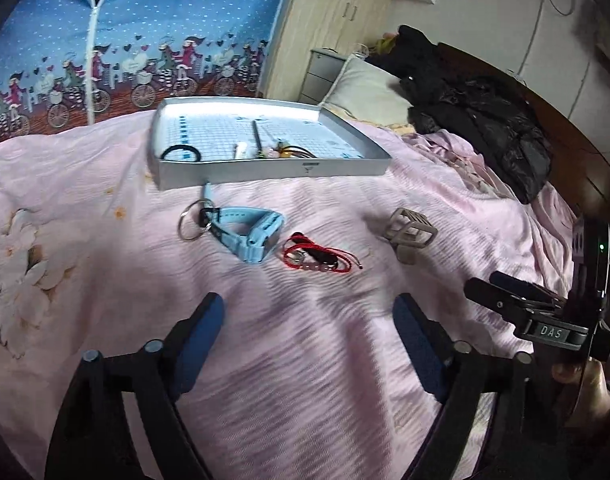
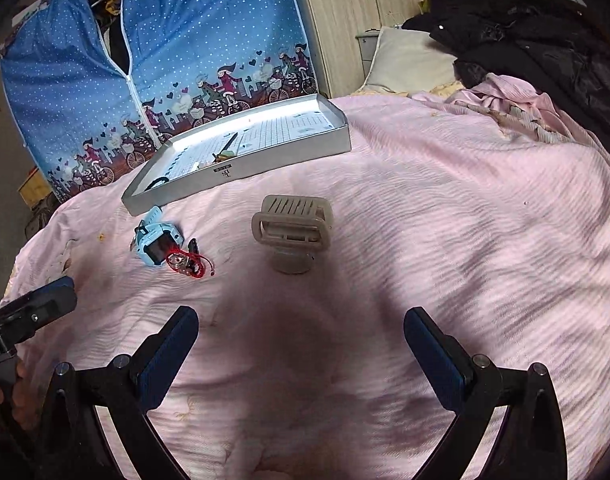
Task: Organize jewelry
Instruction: 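Grasp the red string bracelet with the left tool while the right tool grasps the beige claw clip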
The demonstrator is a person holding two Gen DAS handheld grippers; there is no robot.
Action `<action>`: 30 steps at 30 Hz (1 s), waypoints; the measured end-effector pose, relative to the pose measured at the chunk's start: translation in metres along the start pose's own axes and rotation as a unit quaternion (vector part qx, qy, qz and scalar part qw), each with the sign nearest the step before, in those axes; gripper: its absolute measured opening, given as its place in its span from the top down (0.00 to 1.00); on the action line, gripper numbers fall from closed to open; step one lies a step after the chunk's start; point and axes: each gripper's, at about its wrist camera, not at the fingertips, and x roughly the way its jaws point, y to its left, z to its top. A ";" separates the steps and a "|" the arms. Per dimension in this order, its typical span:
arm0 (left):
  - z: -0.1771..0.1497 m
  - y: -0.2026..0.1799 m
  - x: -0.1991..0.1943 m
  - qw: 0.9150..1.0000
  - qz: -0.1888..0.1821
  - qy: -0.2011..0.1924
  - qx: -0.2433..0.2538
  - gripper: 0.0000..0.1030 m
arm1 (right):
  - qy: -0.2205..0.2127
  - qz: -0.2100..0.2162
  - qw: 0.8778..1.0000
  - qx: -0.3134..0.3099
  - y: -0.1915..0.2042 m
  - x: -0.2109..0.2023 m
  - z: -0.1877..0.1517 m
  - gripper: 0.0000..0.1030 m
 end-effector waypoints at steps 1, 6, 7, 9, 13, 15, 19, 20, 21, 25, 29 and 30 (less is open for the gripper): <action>0.003 -0.001 0.005 1.000 -0.003 0.006 0.010 0.35 | 0.000 -0.002 1.000 -0.015 0.001 0.002 0.003 0.00; 0.010 0.007 0.036 0.999 -0.037 0.036 0.001 0.52 | -0.008 -0.005 0.999 -0.050 -0.001 0.015 0.011 0.00; 0.011 0.008 0.043 0.998 -0.041 0.044 -0.001 0.53 | -0.005 0.005 0.999 -0.041 -0.003 0.020 0.012 0.00; 0.013 0.009 0.054 0.997 -0.044 0.057 0.000 0.54 | 0.003 0.019 0.999 -0.036 -0.004 0.027 0.014 0.02; 0.019 0.016 0.074 0.996 -0.033 0.078 -0.010 0.55 | 0.012 0.020 0.999 -0.048 -0.001 0.038 0.015 0.22; 0.022 0.023 0.083 0.996 -0.032 0.084 -0.024 0.65 | 0.018 0.021 0.999 -0.042 -0.001 0.045 0.015 0.29; 0.029 0.037 0.096 0.994 -0.038 0.089 -0.049 0.70 | 0.018 0.025 0.999 -0.029 -0.004 0.053 0.019 0.34; 0.031 0.040 0.099 0.994 -0.040 0.088 -0.052 0.71 | 0.016 0.028 0.999 -0.025 -0.005 0.054 0.020 0.35; 0.033 0.041 0.100 0.994 -0.040 0.086 -0.054 0.71 | 0.015 0.030 0.999 -0.023 -0.005 0.056 0.022 0.35; 0.040 0.045 0.109 0.994 -0.045 0.085 -0.058 0.72 | 0.021 0.034 0.999 -0.019 -0.005 0.064 0.024 0.35; 0.043 0.044 0.117 0.993 -0.047 0.092 -0.053 0.72 | 0.023 0.037 0.999 -0.017 -0.003 0.072 0.027 0.35; 0.043 0.044 0.118 0.993 -0.048 0.092 -0.053 0.72 | 0.022 0.039 0.999 -0.015 -0.003 0.073 0.028 0.35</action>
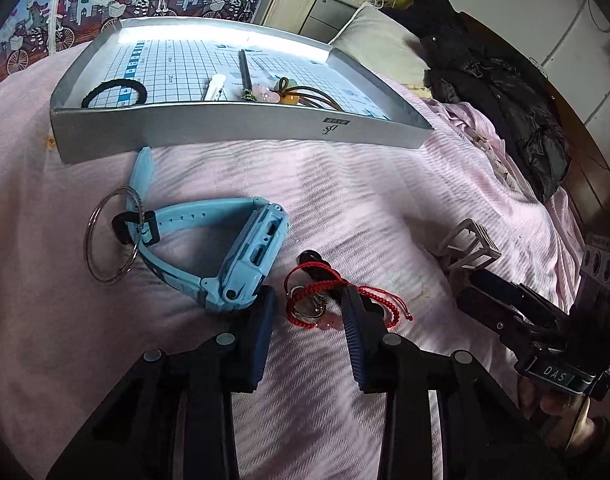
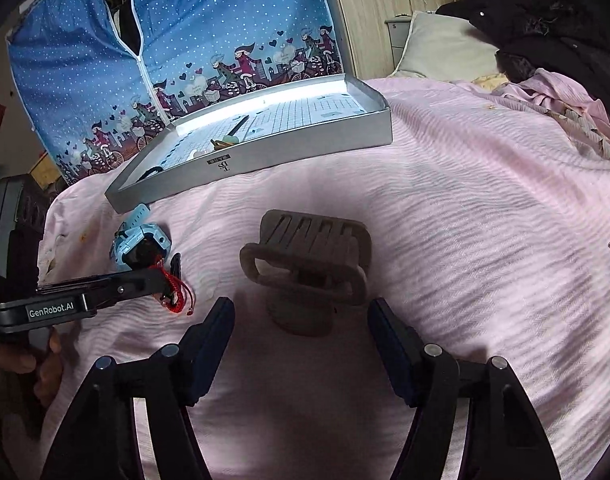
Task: Organize jewelry
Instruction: 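Grasp the red string bracelet with the left tool while the right tool grasps the beige claw clip, then carry the red bracelet and beige claw clip over the tray with both tools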
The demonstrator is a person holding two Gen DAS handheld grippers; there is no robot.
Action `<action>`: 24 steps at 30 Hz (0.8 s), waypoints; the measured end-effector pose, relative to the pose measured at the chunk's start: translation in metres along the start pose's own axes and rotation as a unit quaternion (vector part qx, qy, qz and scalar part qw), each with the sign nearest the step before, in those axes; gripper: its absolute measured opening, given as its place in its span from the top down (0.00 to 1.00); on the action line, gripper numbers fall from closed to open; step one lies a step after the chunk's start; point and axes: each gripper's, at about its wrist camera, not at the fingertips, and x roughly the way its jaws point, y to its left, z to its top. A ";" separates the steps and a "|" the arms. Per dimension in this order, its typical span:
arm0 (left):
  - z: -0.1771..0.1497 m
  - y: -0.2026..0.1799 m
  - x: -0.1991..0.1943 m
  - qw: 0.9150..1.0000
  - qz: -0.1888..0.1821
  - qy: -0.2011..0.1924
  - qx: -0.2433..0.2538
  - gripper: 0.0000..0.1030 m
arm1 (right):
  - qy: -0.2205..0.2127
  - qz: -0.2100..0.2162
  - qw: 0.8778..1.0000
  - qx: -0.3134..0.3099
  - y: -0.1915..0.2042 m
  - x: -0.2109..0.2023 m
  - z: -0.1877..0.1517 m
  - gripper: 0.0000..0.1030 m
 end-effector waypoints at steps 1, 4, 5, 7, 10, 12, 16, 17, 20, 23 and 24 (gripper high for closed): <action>0.000 0.000 0.000 1.000 -0.001 -0.001 0.000 0.72 | -0.002 0.002 1.000 0.002 0.000 0.001 0.001 0.35; 0.000 0.000 -0.001 1.000 0.001 -0.007 0.002 0.82 | -0.001 0.007 1.000 0.010 -0.001 0.006 0.005 0.35; 0.000 0.000 -0.001 1.000 0.002 -0.007 0.002 0.85 | -0.002 0.009 1.000 0.012 -0.002 0.007 0.005 0.35; -0.001 -0.001 -0.003 1.000 -0.001 -0.013 0.000 0.90 | -0.003 0.015 1.000 0.014 -0.003 0.007 0.005 0.35; -0.003 -0.002 -0.008 1.000 -0.009 -0.025 -0.003 0.96 | -0.007 0.023 1.000 0.018 -0.005 0.005 0.005 0.37; -0.004 -0.003 -0.013 0.999 -0.016 -0.031 -0.005 0.97 | -0.007 0.024 0.999 0.022 -0.006 0.005 0.005 0.38; -0.009 -0.004 -0.018 0.999 -0.033 -0.032 -0.018 0.98 | 0.002 0.023 0.999 0.026 -0.007 0.011 0.007 0.38; -0.011 -0.004 -0.019 0.999 -0.035 -0.030 -0.024 0.98 | 0.003 0.024 0.999 0.029 -0.008 0.012 0.007 0.37; -0.016 -0.007 -0.023 0.998 -0.039 -0.025 -0.036 0.98 | 0.005 0.028 0.999 0.035 -0.010 0.016 0.008 0.38; -0.020 -0.013 -0.028 0.999 -0.030 -0.029 -0.032 0.98 | 0.001 0.032 0.999 0.037 -0.011 0.015 0.008 0.43; -0.020 -0.016 -0.030 0.999 -0.027 -0.033 -0.028 0.98 | -0.001 0.034 0.999 0.038 -0.010 0.014 0.008 0.43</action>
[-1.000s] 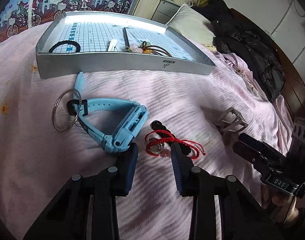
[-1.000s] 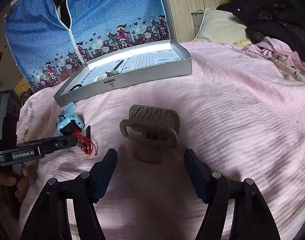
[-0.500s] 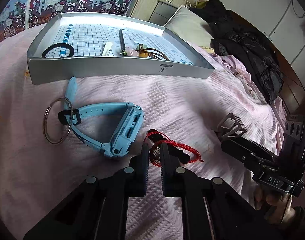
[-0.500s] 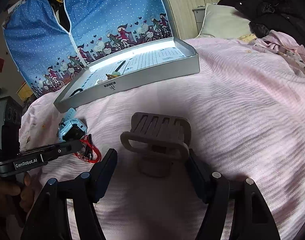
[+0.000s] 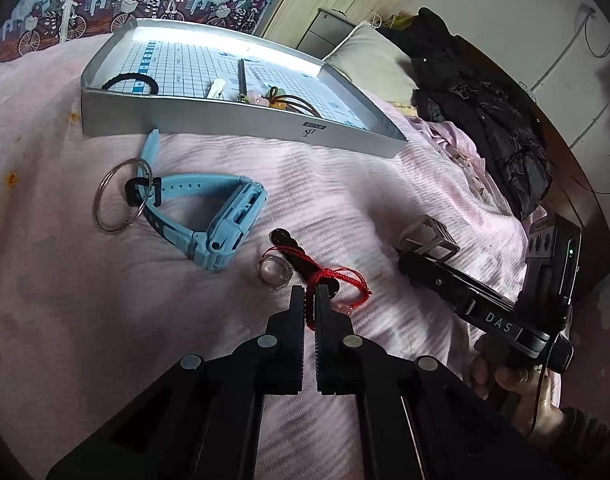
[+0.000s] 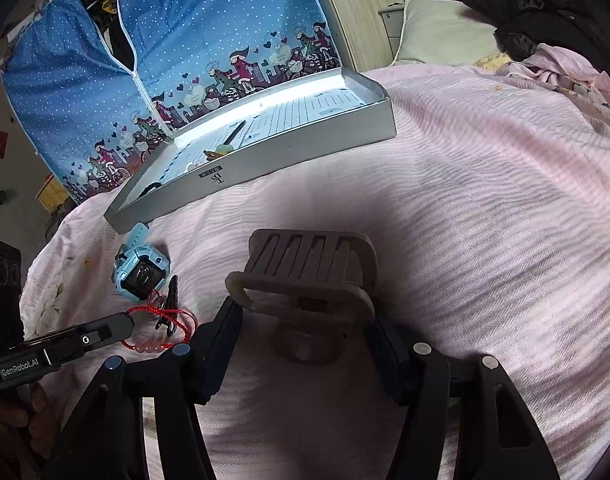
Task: Organize jewelry
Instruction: 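Carry the red bracelet and beige claw clip over the tray with both tools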
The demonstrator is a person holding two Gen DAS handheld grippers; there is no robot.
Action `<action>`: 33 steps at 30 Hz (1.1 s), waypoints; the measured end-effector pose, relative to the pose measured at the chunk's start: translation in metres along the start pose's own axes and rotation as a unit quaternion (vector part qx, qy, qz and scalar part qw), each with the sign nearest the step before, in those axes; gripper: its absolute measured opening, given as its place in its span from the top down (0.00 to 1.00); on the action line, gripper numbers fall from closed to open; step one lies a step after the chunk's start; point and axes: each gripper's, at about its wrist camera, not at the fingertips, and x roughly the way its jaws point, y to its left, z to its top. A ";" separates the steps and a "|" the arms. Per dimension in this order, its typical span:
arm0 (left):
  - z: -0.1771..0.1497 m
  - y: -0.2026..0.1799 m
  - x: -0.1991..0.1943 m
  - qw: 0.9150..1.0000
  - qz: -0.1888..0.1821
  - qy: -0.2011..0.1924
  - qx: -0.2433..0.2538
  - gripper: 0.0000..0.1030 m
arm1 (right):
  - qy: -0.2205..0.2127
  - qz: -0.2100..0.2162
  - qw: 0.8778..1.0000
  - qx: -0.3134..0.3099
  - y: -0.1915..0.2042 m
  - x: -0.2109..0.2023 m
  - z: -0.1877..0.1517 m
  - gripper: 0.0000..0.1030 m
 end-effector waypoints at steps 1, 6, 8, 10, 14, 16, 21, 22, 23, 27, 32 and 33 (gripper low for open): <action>0.000 -0.003 -0.002 1.000 0.004 -0.005 0.005 0.98 | -0.002 0.002 1.000 0.000 0.000 -0.001 0.000 0.43; -0.001 -0.014 -0.007 1.000 0.006 -0.018 0.024 0.98 | -0.013 0.016 1.000 -0.003 0.002 -0.006 -0.004 0.43; -0.001 -0.017 -0.007 0.999 0.003 -0.020 0.028 0.98 | -0.019 0.025 0.999 -0.007 0.004 -0.008 -0.004 0.43; -0.001 -0.018 -0.008 0.999 0.002 -0.024 0.029 0.98 | -0.023 0.034 0.999 -0.012 0.007 -0.010 -0.005 0.43; 0.003 -0.017 -0.013 1.000 -0.005 -0.027 0.013 0.98 | -0.029 0.046 0.998 -0.022 0.012 -0.012 -0.006 0.43; 0.006 -0.017 -0.017 0.999 -0.006 -0.032 0.010 0.98 | -0.034 0.047 0.998 -0.025 0.014 -0.014 -0.006 0.43; 0.017 -0.020 -0.029 0.998 -0.014 -0.056 0.006 0.98 | -0.049 0.050 0.997 -0.040 0.023 -0.021 -0.004 0.43; 0.019 -0.019 -0.033 0.998 -0.015 -0.064 0.004 0.98 | -0.053 0.052 0.996 -0.043 0.025 -0.022 -0.002 0.43; 0.022 -0.019 -0.038 0.997 -0.018 -0.073 0.002 0.98 | -0.056 0.053 0.996 -0.046 0.028 -0.024 -0.001 0.43; 0.040 -0.014 -0.054 0.993 -0.020 -0.116 -0.009 0.98 | -0.066 0.056 0.995 -0.049 0.032 -0.027 0.005 0.43; 0.078 -0.005 -0.056 0.988 0.004 -0.156 -0.005 0.98 | -0.086 0.046 0.994 -0.055 0.036 -0.017 0.034 0.43; 0.085 -0.001 -0.055 0.986 0.006 -0.165 -0.007 0.98 | -0.089 0.042 0.993 -0.060 0.038 -0.013 0.042 0.43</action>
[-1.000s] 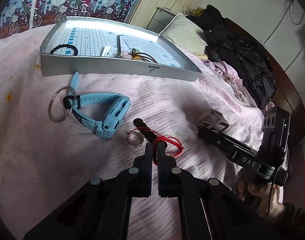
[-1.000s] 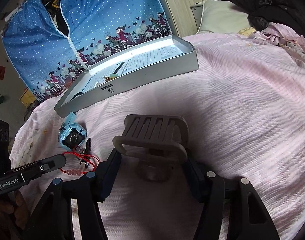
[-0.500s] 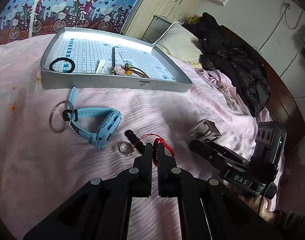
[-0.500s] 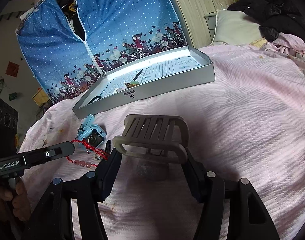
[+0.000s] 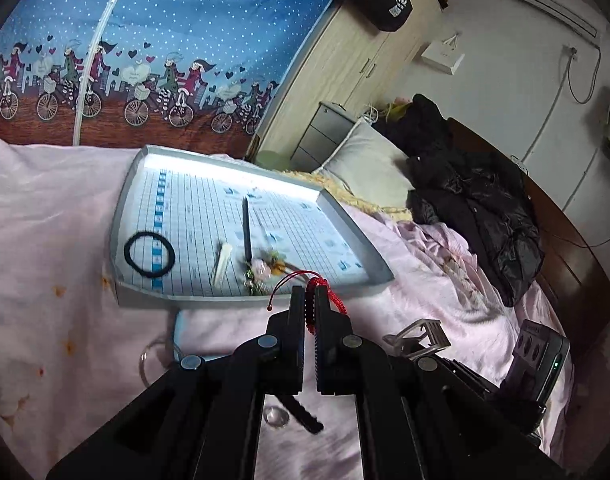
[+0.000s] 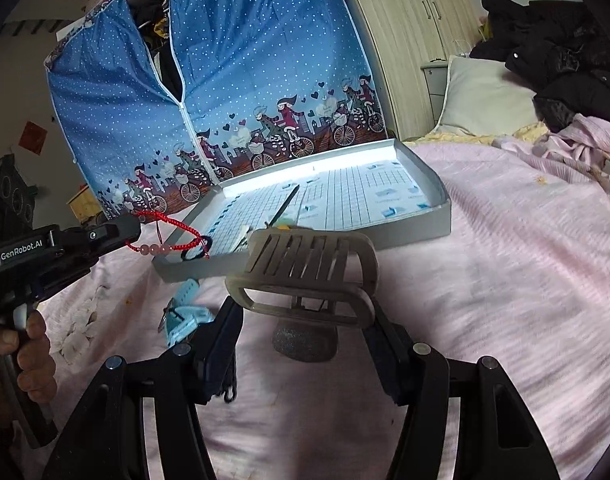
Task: Organize jewelry
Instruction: 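Carry the red bracelet and beige claw clip over the tray with both tools, then lower the red bracelet and claw clip into the tray and open both tools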
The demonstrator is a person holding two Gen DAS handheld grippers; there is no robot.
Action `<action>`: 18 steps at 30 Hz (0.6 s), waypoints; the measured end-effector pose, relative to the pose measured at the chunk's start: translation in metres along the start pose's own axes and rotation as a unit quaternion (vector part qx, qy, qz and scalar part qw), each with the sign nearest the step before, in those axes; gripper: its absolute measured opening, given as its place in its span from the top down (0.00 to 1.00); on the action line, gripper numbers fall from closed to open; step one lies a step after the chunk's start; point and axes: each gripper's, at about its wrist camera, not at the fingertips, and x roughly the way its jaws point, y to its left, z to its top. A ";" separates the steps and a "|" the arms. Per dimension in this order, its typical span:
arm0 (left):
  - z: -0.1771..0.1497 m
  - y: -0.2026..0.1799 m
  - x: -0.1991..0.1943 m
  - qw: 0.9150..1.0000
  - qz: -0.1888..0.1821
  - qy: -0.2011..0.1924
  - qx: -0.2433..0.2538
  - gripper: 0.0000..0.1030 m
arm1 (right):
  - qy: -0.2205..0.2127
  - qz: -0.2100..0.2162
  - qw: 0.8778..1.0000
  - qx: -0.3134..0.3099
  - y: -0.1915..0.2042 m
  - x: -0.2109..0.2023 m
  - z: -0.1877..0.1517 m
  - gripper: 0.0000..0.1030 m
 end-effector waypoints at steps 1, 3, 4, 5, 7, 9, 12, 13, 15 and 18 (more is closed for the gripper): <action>0.007 0.004 0.004 1.000 0.004 -0.006 -0.003 0.98 | -0.003 -0.002 1.000 -0.006 0.000 0.006 0.008 0.43; 0.020 0.010 0.017 1.000 0.026 -0.011 0.001 0.98 | -0.012 -0.005 1.000 -0.010 -0.001 0.020 0.025 0.43; 0.027 0.012 0.025 0.999 0.038 -0.010 0.005 0.98 | -0.015 -0.006 1.000 -0.008 -0.003 0.027 0.034 0.43; 0.032 0.015 0.033 0.999 0.050 -0.009 0.011 0.98 | -0.017 -0.007 1.000 -0.007 -0.004 0.036 0.042 0.43; 0.040 0.022 0.050 0.997 0.073 -0.005 0.023 0.98 | -0.015 -0.011 1.000 -0.007 -0.008 0.054 0.057 0.43; 0.045 0.030 0.066 0.996 0.086 0.004 0.025 0.98 | -0.003 -0.016 1.000 -0.007 -0.012 0.074 0.067 0.43; 0.047 0.047 0.088 0.995 0.093 0.023 0.009 0.98 | 0.020 -0.021 1.000 -0.003 -0.016 0.100 0.073 0.43; 0.047 0.054 0.094 0.996 0.090 0.030 0.000 0.98 | 0.027 -0.023 0.999 -0.003 -0.016 0.108 0.074 0.43; 0.046 0.066 0.100 0.996 0.078 0.042 -0.022 0.98 | 0.044 -0.026 0.999 -0.002 -0.018 0.120 0.073 0.43; 0.044 0.077 0.103 0.996 0.066 0.048 -0.040 0.98 | 0.051 -0.039 0.998 -0.014 -0.016 0.127 0.071 0.43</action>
